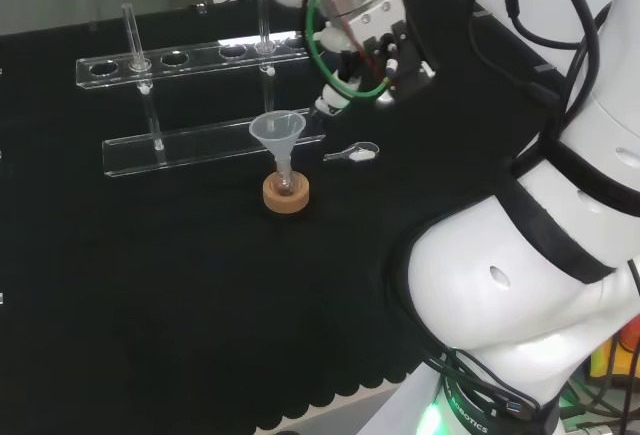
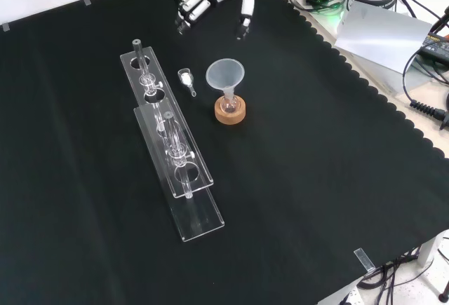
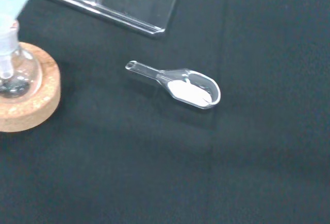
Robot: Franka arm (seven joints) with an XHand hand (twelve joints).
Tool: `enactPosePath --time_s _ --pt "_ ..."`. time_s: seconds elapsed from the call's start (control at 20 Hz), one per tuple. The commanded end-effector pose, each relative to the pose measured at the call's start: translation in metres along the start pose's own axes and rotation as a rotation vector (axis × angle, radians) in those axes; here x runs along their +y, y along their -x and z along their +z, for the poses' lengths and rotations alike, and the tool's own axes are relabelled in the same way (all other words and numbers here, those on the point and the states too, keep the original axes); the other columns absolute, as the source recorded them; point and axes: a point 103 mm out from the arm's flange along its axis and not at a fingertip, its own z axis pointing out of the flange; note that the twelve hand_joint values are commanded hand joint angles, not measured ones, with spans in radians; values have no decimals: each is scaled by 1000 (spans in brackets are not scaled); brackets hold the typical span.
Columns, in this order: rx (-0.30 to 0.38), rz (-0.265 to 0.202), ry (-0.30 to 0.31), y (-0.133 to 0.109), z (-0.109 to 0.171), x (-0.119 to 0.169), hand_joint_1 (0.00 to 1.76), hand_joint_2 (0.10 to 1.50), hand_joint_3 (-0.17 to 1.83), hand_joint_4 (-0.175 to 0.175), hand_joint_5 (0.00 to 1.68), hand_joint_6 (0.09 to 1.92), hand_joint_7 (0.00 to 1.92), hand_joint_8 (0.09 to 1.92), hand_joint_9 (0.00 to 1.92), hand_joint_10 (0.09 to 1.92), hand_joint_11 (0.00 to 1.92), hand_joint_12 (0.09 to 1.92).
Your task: Pick up the weighing funnel.
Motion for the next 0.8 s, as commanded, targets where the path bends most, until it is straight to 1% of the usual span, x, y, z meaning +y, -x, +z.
enactPosePath --time_s 0.05,0.3,0.5,0.8 --pt "97 25 3 26 13 2 585 722 256 -27 204 87 88 726 334 752 182 1527" --pt "146 36 -4 41 30 13 591 726 257 -31 237 87 121 729 373 736 186 1526" --pt "148 42 2 50 45 25 691 744 289 -38 349 87 237 727 478 679 227 1492" --pt "166 44 -8 58 71 50 798 717 403 -42 485 87 405 722 642 601 301 1413"
